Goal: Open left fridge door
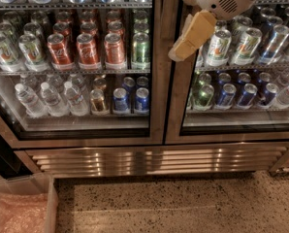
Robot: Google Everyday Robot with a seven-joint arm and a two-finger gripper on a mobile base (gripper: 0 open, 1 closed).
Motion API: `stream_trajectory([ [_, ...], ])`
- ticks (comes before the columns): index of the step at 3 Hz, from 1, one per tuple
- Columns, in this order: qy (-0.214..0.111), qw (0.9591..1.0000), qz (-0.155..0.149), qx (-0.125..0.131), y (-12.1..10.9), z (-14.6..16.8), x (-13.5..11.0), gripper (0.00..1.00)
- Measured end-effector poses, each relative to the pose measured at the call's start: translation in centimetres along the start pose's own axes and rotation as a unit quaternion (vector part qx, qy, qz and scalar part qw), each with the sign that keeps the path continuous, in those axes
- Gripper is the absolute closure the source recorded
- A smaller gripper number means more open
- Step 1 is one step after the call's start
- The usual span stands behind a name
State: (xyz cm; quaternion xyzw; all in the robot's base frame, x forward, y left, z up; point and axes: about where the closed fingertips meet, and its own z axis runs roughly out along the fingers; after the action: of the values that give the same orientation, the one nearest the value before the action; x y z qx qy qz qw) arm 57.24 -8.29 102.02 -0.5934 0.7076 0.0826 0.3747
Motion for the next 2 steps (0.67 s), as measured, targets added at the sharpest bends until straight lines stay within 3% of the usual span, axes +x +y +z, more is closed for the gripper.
stream_trajectory([
  [1,-0.022,0.9997,-0.011,-0.003,-1.02,1.92,-1.90,0.00],
  [2,-0.026,0.9996,-0.013,-0.004,-0.90,2.13,-2.27,0.00],
])
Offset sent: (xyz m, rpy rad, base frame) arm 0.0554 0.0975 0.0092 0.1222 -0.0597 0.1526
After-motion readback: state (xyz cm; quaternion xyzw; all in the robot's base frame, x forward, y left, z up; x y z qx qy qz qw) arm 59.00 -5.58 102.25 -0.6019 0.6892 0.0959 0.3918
